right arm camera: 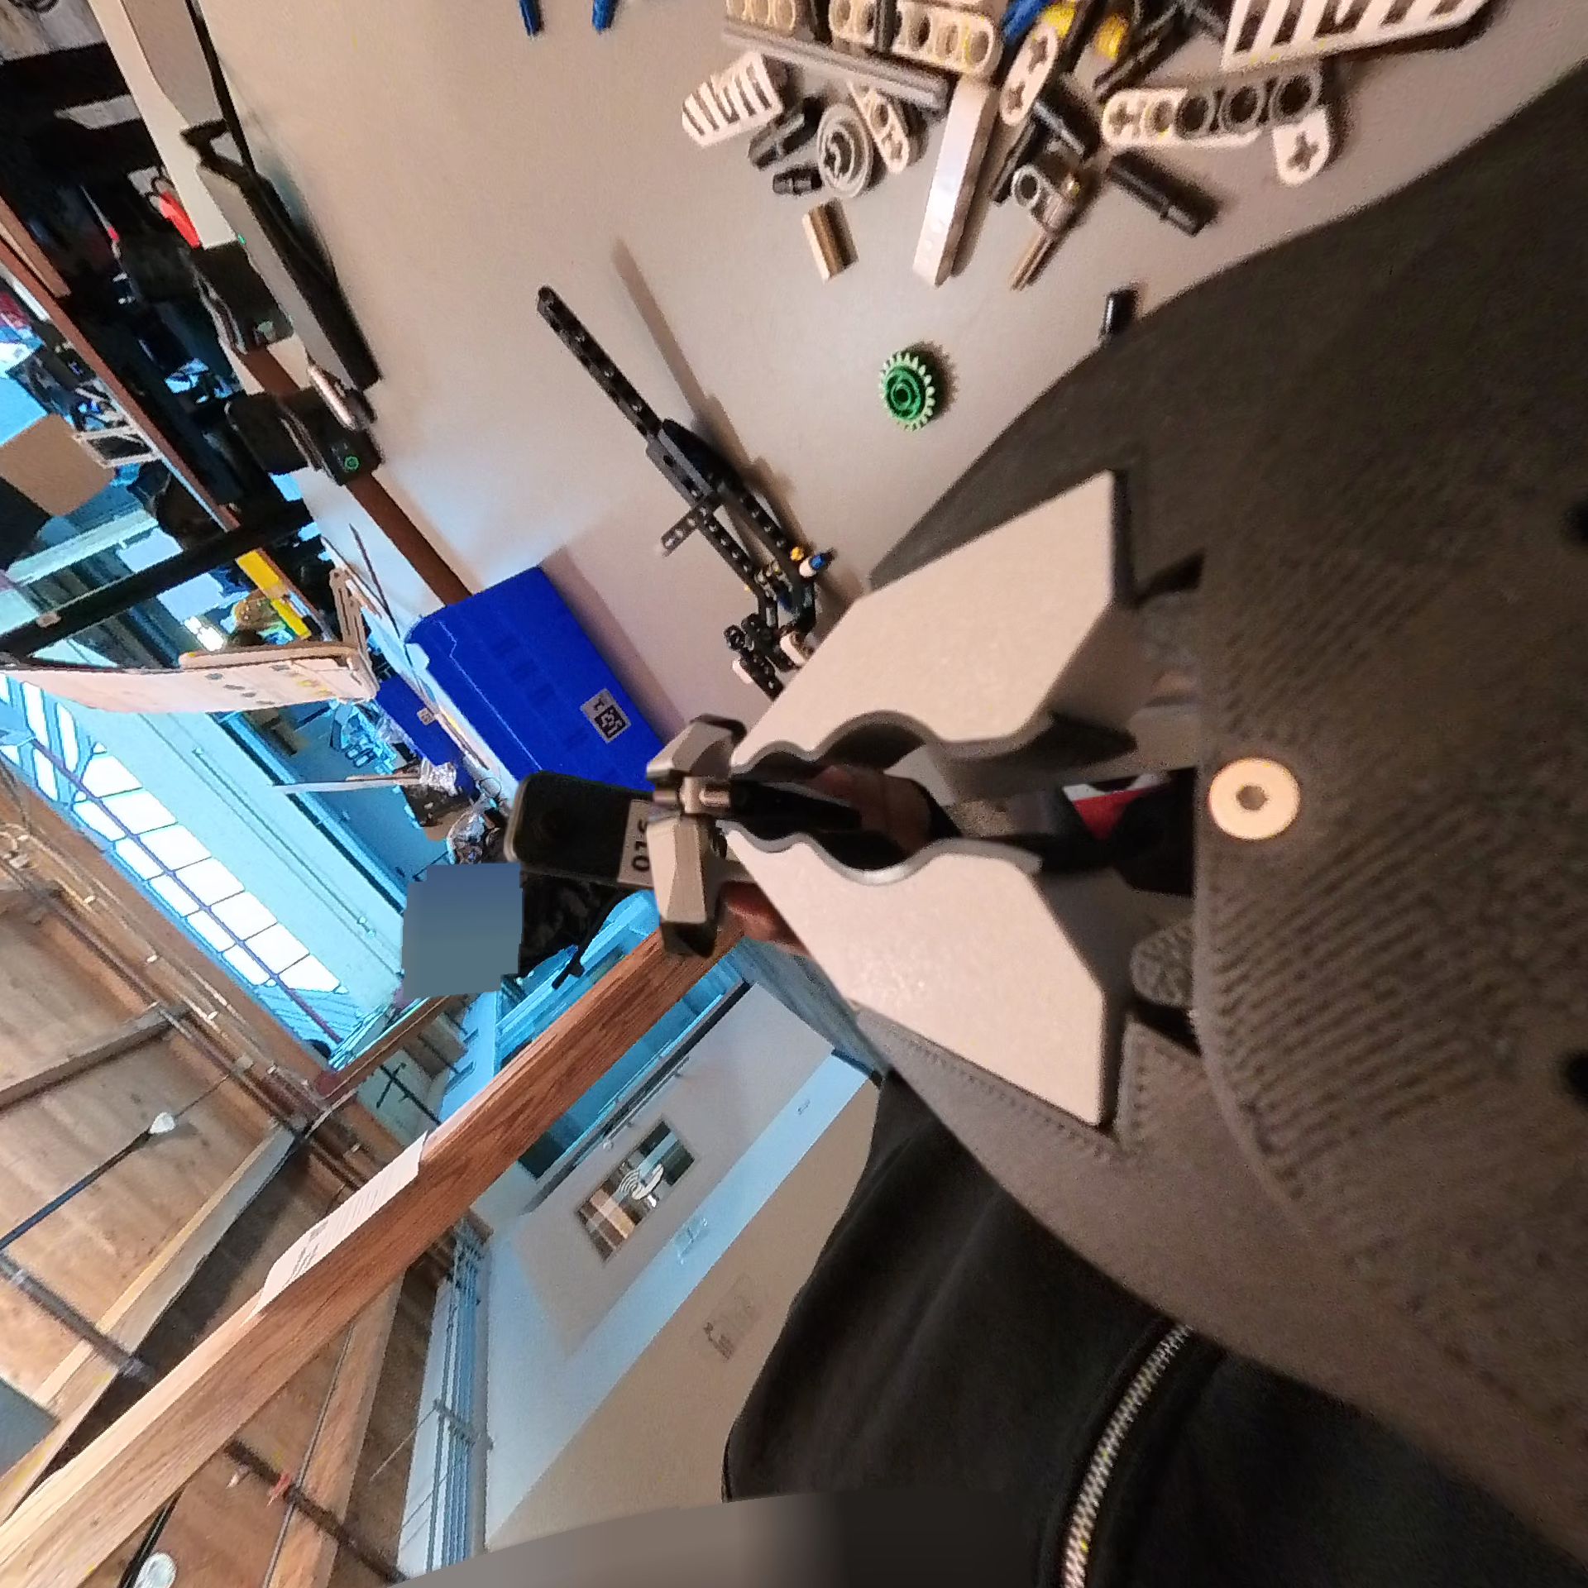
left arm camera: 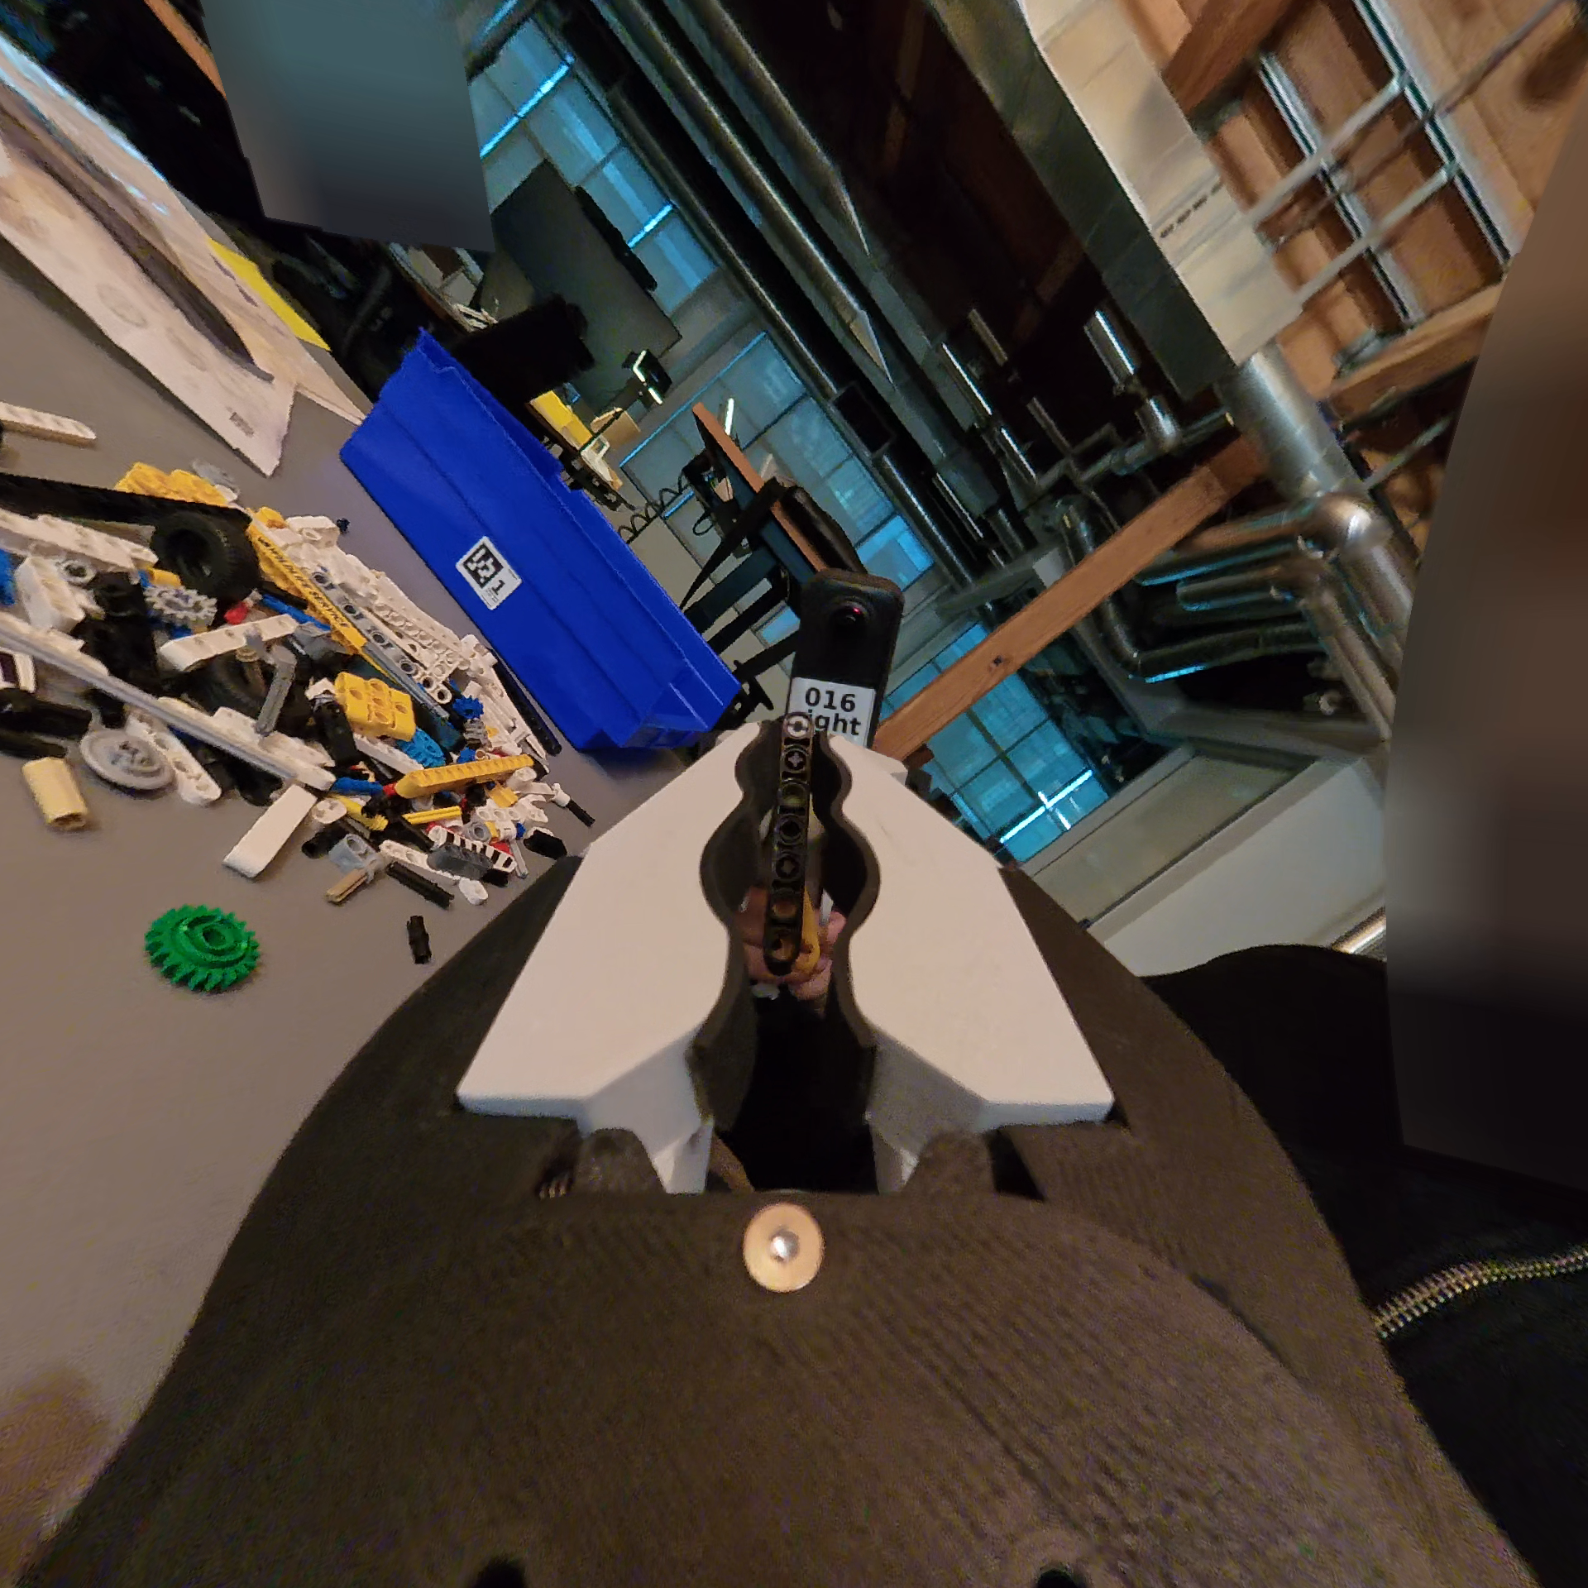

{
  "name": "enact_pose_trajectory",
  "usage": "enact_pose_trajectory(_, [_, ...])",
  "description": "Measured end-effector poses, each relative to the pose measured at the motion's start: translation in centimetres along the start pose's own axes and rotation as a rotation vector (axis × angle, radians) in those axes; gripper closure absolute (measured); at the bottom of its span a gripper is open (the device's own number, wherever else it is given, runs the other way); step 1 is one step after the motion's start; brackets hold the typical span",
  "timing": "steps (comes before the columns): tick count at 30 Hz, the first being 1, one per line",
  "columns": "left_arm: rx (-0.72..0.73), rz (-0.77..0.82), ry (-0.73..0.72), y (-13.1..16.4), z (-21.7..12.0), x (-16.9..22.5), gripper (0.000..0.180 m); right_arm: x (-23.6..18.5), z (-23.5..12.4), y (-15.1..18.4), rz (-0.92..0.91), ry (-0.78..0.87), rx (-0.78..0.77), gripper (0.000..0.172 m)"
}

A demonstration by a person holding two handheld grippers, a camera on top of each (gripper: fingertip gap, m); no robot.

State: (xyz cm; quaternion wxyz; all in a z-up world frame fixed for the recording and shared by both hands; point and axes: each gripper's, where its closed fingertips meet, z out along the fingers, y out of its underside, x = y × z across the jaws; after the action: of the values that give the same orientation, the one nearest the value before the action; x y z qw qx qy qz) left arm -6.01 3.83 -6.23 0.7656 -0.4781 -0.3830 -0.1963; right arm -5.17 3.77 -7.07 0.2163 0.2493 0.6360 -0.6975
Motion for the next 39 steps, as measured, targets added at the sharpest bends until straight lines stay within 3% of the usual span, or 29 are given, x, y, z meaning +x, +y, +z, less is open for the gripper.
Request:
enact_pose_trajectory(4, [0.026, -0.007, -0.03, -0.2, -0.1, -0.3, 0.176, 0.3, -0.3, 0.0, 0.005, 0.015, -0.008, 0.167])
enact_pose_trajectory(6, [0.256, -0.021, -0.091, -5.4, -4.1, -1.7, 0.176, 1.1, -2.7, -1.5, 0.01, 0.047, 0.059, 0.168])
enact_pose_trajectory(7, [0.269, 0.033, -0.144, -7.1, -6.1, -2.3, 0.176, 1.9, -4.1, -2.4, 0.002, 0.081, 0.097, 0.167])
enact_pose_trajectory(9, [0.271, 0.082, -0.147, -8.0, -6.9, -1.6, 0.176, 2.5, -4.9, -3.3, -0.003, 0.1, 0.128, 0.167])
enact_pose_trajectory(12, [0.197, 0.063, -0.084, -5.7, -4.3, -0.4, 0.176, 2.3, -3.8, -2.8, 0.001, 0.082, 0.112, 0.167])
enact_pose_trajectory(19, [0.185, 0.008, -0.067, -4.9, -3.8, -1.0, 0.176, 2.9, -4.3, -2.4, 0.041, 0.064, 0.108, 0.167])
enact_pose_trajectory(23, [0.064, 0.05, -0.137, -2.6, -2.3, -2.0, 0.176, 3.2, -4.1, -2.1, 0.038, 0.068, 0.099, 0.167])
enact_pose_trajectory(26, [-0.208, 0.172, -0.322, 1.8, -1.3, -4.7, 0.176, 3.6, -4.5, -2.3, -0.001, 0.115, 0.099, 0.168])
enact_pose_trajectory(28, [-0.504, 0.394, -0.539, 5.6, -1.7, -7.7, 0.176, 3.7, -4.8, -2.4, -0.02, 0.133, 0.099, 0.167])
enact_pose_trajectory(30, [-0.622, 0.551, -0.679, 7.0, -2.0, -9.3, 0.176, 3.6, -4.7, -2.3, -0.022, 0.13, 0.093, 0.167])
enact_pose_trajectory(33, [-0.644, 0.506, -0.667, 8.3, -1.3, -9.5, 0.176, 3.6, -4.3, -1.8, -0.026, 0.129, 0.075, 0.167])
enact_pose_trajectory(35, [-0.621, 0.543, -0.702, 7.6, -1.6, -10.1, 0.176, 3.7, -4.2, -1.4, -0.039, 0.142, 0.055, 0.167])
enact_pose_trajectory(39, [-0.519, 0.518, -0.616, 6.0, -1.0, -8.3, 0.151, 4.1, -4.0, -0.6, -0.06, 0.168, 0.01, 0.167])
